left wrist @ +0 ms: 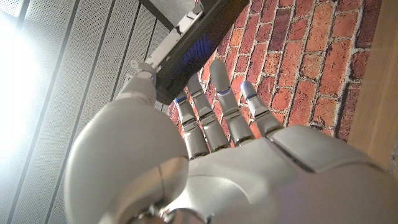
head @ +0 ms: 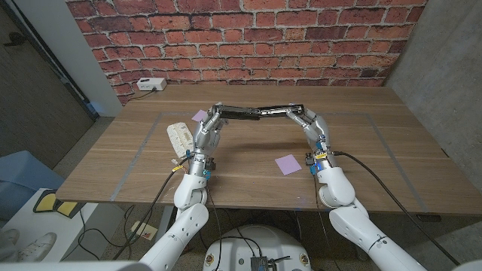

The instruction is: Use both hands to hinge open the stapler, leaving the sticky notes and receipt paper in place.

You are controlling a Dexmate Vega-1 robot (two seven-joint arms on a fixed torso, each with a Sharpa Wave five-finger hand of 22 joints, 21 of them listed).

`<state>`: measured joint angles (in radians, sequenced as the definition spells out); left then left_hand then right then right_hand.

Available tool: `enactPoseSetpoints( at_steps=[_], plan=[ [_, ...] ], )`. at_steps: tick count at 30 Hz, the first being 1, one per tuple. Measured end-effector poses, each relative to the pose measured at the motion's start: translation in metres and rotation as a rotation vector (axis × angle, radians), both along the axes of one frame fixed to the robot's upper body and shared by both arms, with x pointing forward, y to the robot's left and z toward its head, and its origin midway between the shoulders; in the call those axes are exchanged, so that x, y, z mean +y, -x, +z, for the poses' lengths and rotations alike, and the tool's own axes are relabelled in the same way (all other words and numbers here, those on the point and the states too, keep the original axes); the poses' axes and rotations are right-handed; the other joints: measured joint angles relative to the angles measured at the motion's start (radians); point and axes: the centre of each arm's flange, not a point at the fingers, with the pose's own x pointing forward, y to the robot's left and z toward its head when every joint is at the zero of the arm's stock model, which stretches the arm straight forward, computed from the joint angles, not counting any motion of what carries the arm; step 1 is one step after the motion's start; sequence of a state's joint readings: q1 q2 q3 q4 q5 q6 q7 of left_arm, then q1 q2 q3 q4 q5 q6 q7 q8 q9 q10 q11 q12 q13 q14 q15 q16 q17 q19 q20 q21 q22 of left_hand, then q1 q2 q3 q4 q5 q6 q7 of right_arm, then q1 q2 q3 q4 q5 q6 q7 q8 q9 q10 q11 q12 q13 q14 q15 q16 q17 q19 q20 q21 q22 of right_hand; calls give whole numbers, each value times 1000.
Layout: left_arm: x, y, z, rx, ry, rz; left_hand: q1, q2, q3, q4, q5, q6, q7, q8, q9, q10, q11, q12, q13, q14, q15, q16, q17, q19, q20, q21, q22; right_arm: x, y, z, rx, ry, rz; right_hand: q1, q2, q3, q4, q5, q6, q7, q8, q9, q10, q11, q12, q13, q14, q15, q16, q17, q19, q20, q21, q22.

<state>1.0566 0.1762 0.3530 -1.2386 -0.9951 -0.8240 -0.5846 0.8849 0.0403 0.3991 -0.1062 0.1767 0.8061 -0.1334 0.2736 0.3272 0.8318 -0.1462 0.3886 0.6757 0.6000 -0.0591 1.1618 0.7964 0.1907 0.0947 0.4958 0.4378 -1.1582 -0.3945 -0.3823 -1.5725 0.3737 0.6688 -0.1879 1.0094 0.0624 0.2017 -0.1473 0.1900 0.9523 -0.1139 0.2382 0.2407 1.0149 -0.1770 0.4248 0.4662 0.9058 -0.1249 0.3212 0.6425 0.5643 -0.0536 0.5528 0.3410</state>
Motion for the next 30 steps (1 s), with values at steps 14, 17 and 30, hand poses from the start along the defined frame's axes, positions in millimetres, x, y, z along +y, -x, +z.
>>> enactPoseSetpoints(
  at_steps=[14,17,30],
  plan=[
    [5,-4,-2,-2,7,-27,21,21,0,0,-1,1,-1,-6,0,0,0,-7,-1,-5,6,11,-5,0,0,4,0,6,3,2,7,-9,17,-4,4,0,0,0,2,1,0,6,0,0,0,0,0,0,0,0,-7,4,8,0],
    [5,-4,-3,-4,6,-40,21,21,0,0,-2,1,-1,-6,0,0,0,-7,-1,-5,6,11,-5,0,0,4,0,9,6,3,2,-12,24,-5,5,0,0,0,2,1,0,7,0,0,0,0,0,0,-4,0,-9,2,8,0],
    [18,-9,8,-29,8,-51,20,21,0,0,1,15,-16,-3,0,0,0,-11,-2,-7,4,19,-13,-4,4,7,0,18,6,1,34,-8,-4,-6,6,7,0,0,2,1,0,5,0,0,0,0,2,2,-7,4,-9,2,17,0]
  ],
)
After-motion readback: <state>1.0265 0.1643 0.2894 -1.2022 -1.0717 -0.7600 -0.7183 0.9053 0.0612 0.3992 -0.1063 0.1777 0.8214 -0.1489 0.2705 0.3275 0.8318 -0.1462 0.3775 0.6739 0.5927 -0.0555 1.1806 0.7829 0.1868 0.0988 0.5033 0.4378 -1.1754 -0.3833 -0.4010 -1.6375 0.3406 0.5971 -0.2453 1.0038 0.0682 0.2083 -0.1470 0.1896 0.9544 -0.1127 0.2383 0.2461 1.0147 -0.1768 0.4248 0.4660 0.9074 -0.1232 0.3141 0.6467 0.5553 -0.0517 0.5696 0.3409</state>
